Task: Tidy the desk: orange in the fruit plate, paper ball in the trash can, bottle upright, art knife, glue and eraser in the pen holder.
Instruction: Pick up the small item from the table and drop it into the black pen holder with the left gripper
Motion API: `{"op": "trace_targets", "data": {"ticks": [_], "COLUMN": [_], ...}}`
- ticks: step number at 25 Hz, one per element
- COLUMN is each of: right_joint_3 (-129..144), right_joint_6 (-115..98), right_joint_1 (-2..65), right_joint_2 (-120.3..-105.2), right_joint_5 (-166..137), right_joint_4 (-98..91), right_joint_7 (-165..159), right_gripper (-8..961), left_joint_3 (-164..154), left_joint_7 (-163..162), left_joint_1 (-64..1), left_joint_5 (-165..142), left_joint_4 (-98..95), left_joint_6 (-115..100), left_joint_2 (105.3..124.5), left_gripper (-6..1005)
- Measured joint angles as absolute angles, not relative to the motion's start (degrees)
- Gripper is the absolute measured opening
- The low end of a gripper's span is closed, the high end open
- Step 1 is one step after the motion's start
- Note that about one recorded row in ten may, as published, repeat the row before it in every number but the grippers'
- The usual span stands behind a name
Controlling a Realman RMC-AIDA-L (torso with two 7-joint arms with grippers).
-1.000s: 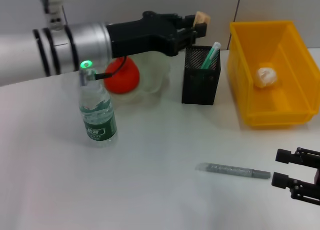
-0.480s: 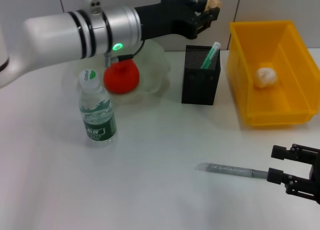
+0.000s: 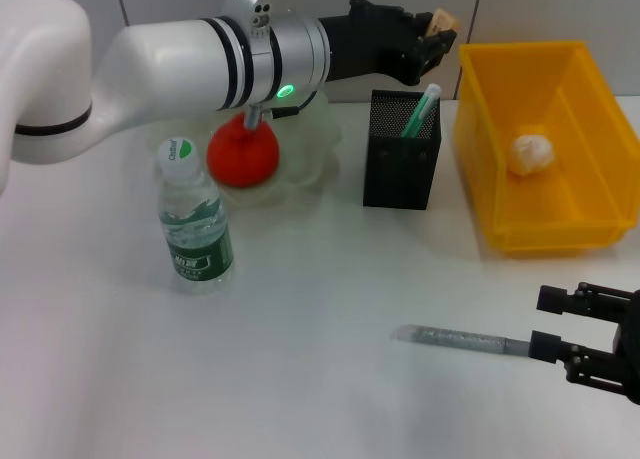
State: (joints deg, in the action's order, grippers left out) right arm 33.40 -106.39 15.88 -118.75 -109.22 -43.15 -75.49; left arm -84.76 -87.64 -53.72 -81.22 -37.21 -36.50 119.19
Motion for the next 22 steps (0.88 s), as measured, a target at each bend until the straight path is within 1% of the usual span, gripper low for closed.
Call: {"op": "trace_targets", "data": {"ticks": [22], "right_joint_3": [33.5], "right_joint_6": [-106.4], "right_joint_1": [16.3], "right_joint_2": [-118.82], "right_joint_5": [-109.3], "right_joint_4": [-43.2], "right_joint_7": [-75.3], "right_gripper": [629], "left_joint_3": [-91.6], "left_joint_7": [-88.5], "left_joint_1": [-54.4], "left_joint_5": [-77.9], "left_joint_4": [-36.3], "left_joint_6": [-29.0], "left_joint_2": [119.18], "left_gripper": [269]}}
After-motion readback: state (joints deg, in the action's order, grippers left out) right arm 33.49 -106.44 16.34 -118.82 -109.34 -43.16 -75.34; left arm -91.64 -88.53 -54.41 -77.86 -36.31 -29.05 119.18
